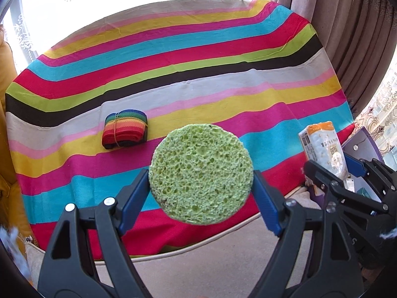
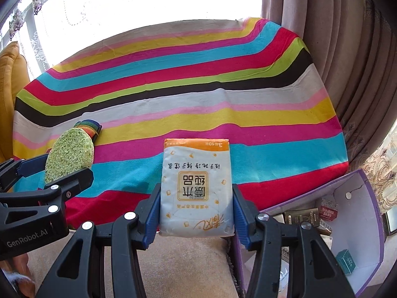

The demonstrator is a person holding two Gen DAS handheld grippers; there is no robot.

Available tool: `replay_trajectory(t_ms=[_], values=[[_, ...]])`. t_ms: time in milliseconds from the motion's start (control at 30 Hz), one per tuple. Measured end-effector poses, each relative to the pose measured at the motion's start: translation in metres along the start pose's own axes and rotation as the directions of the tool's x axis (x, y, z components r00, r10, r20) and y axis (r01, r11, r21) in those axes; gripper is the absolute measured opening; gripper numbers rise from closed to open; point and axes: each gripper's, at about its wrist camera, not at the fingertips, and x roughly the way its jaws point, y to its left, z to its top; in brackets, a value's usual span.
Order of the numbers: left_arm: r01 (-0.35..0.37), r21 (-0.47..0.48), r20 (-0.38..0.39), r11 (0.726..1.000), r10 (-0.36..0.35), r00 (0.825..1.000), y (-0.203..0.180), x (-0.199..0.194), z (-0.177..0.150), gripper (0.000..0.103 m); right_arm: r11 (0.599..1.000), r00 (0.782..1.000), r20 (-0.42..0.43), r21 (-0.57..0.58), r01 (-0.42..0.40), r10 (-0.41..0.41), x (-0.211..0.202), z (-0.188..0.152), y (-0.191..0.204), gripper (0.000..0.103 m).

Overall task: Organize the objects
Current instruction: 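Carry the sponge and tissue pack toward the storage box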

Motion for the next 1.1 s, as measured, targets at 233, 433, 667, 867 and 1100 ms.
replay_trajectory(t_ms=[233, 433, 667, 867, 1100], values=[[0.027, 0.083, -0.017, 0.996, -0.026, 1.000, -0.033, -0.001, -0.005, 0.083, 0.999, 1.000, -0.004, 0.041, 0.024, -0.023, -0.017, -0.011, -0.031, 0.052], [0.063, 0.168, -0.028, 0.984, -0.059, 0.998, -0.067, -0.005, -0.007, 0.083, 0.994, 0.996, -0.041, 0.077, 0.081, -0.078, -0.028, -0.031, -0.073, 0.052], [0.109, 0.237, -0.056, 0.965, -0.099, 0.994, -0.100, -0.005, -0.008, 0.083, 0.975, 0.986, -0.075, 0.153, 0.162, -0.152, -0.047, -0.056, -0.129, 0.052], [0.161, 0.310, -0.081, 0.937, -0.143, 0.986, -0.137, -0.007, -0.008, 0.083, 0.957, 0.975, -0.066, 0.188, 0.221, -0.212, -0.061, -0.062, -0.155, 0.052], [0.227, 0.385, -0.106, 0.895, -0.201, 0.974, -0.182, -0.009, -0.012, 0.083, 0.946, 0.970, -0.057, 0.212, 0.244, -0.237, -0.066, -0.063, -0.170, 0.052]])
